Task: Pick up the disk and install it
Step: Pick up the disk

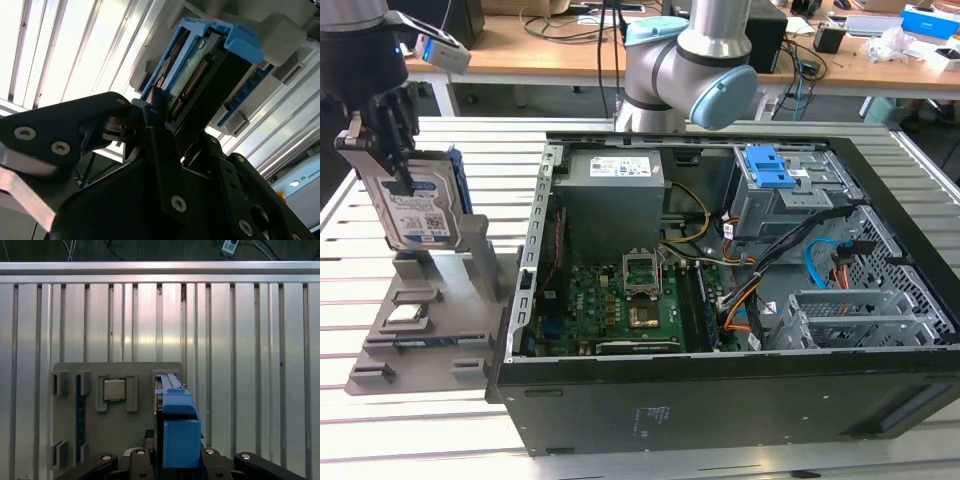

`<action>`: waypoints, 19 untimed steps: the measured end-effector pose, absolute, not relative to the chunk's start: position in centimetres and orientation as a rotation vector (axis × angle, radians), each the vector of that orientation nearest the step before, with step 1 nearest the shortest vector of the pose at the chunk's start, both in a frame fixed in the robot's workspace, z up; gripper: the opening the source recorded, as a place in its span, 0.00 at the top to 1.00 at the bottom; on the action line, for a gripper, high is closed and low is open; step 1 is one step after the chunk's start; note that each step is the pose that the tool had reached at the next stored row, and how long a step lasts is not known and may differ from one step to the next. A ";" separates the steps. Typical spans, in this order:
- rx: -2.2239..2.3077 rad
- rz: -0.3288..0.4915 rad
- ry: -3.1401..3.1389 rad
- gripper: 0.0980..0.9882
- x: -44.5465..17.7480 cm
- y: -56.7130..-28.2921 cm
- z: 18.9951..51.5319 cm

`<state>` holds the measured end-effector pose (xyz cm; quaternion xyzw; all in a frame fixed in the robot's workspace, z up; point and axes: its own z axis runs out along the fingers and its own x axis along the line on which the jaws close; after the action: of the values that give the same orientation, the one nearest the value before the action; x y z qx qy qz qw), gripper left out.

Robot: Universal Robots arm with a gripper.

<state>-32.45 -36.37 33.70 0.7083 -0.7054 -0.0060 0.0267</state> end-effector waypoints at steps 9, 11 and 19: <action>2.188 -0.018 -2.179 0.70 -32.4 -36.4 34.5; 2.188 -0.018 -2.179 0.70 -32.4 -36.4 34.8; 2.188 -0.018 -2.179 0.70 -32.3 -36.4 36.0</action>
<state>-32.32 -36.38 35.98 0.7083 -0.7054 -0.0060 0.0267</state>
